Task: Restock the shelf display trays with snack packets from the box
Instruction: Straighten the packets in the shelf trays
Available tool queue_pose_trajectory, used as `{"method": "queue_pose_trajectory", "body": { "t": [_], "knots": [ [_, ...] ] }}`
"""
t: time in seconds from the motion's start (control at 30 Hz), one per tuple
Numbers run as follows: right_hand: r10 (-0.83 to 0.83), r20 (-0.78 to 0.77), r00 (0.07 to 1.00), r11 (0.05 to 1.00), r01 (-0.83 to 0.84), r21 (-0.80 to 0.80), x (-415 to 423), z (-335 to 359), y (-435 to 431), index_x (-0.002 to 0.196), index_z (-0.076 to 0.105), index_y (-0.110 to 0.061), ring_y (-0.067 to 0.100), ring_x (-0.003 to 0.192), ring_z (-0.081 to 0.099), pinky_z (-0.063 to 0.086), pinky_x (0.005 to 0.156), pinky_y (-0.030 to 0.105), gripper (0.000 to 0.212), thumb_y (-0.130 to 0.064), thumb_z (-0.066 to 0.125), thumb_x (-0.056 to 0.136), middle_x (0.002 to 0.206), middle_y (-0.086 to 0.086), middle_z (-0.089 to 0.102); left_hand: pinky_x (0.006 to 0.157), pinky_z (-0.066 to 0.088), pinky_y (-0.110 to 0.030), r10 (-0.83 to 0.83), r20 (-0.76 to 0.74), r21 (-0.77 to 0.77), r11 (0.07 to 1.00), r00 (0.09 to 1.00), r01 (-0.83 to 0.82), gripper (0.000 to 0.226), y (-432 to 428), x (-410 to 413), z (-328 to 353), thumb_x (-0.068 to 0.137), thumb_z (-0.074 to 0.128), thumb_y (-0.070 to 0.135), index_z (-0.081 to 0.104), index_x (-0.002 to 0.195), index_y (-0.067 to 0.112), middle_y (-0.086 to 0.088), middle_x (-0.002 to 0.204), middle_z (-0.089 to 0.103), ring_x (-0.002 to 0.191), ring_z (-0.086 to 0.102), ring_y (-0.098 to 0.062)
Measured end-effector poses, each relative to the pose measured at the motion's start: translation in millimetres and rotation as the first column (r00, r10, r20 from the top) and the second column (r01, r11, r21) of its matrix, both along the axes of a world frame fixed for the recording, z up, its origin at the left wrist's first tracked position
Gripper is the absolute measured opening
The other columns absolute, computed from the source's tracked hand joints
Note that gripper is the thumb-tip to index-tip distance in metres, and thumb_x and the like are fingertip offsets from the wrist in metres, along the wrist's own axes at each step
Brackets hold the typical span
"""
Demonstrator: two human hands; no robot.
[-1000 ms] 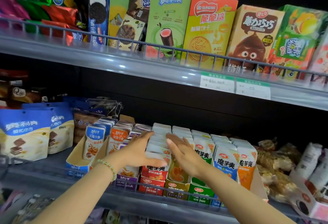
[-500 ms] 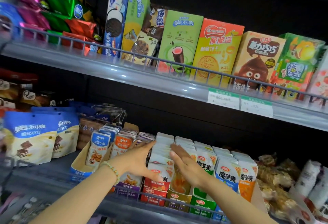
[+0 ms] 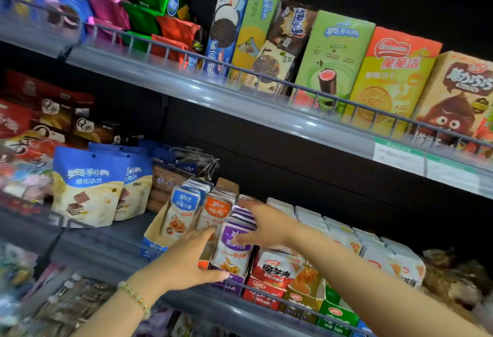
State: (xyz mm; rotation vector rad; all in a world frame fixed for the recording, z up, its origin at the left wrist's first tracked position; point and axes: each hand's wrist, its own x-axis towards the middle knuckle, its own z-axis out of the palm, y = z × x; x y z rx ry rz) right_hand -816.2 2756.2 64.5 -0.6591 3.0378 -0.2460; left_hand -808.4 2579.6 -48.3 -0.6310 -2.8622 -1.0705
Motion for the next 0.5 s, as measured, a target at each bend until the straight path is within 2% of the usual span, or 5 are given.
{"method": "queue_pose_trajectory", "body": {
  "t": [0.13,0.2,0.27,0.4,0.5],
  "knots": [
    [-0.168,0.043,0.985,0.914,0.139,0.381,-25.4,-14.5,-26.5,0.143,0.036,-0.016,0.025,0.124,0.05,0.044,0.102,0.037,0.085,-0.05,0.075,0.075,0.141,0.005,0.049,0.114,0.028,-0.032,0.032,-0.06,0.114,0.993,0.998,-0.025,0.088,10.8,-1.2,-25.6,0.078,0.058,0.066,0.013,0.148,0.037,0.022,0.148,0.021,0.14,0.022,-0.005],
    [-0.215,0.054,0.975,0.87,0.166,0.464,-32.4,-14.6,-31.3,0.142,0.036,-0.013,0.025,0.123,0.05,0.045,0.1,0.035,0.086,-0.051,0.075,0.075,0.141,0.007,0.047,0.112,0.03,-0.029,0.025,-0.132,0.139,0.99,0.991,-0.006,0.082,14.6,-3.4,-30.2,0.078,0.061,0.063,0.018,0.144,0.04,0.028,0.143,0.027,0.135,0.027,0.002],
    [-0.219,0.061,0.974,0.865,0.165,0.473,-37.9,-13.3,-32.2,0.143,0.034,-0.012,0.025,0.125,0.047,0.043,0.101,0.034,0.089,-0.051,0.075,0.074,0.144,0.008,0.044,0.112,0.029,-0.026,0.042,-0.182,0.159,0.987,0.982,-0.013,0.082,16.7,-10.0,-35.0,0.078,0.063,0.061,0.02,0.144,0.04,0.025,0.145,0.031,0.135,0.029,0.001],
    [-0.216,0.086,0.973,0.876,0.154,0.457,-39.8,-19.4,-30.3,0.151,0.012,-0.017,0.026,0.136,0.037,0.038,0.106,0.036,0.109,-0.052,0.078,0.071,0.155,0.006,0.027,0.115,0.02,-0.026,0.1,-0.266,0.097,0.992,0.959,-0.076,0.078,24.1,-15.8,-40.5,0.086,0.055,0.059,0.016,0.148,0.033,0.015,0.151,0.031,0.139,0.027,-0.005],
    [-0.223,0.08,0.972,0.893,0.171,0.416,-38.2,-25.7,-27.0,0.15,0.01,-0.023,0.025,0.125,0.049,0.045,0.101,0.036,0.11,-0.051,0.079,0.069,0.145,0.005,0.043,0.117,0.01,-0.028,0.143,-0.283,0.048,0.99,0.948,-0.135,0.076,30.3,-16.2,-44.0,0.091,0.045,0.059,0.011,0.151,0.027,0.011,0.155,0.025,0.143,0.02,-0.008]
  ]
}}
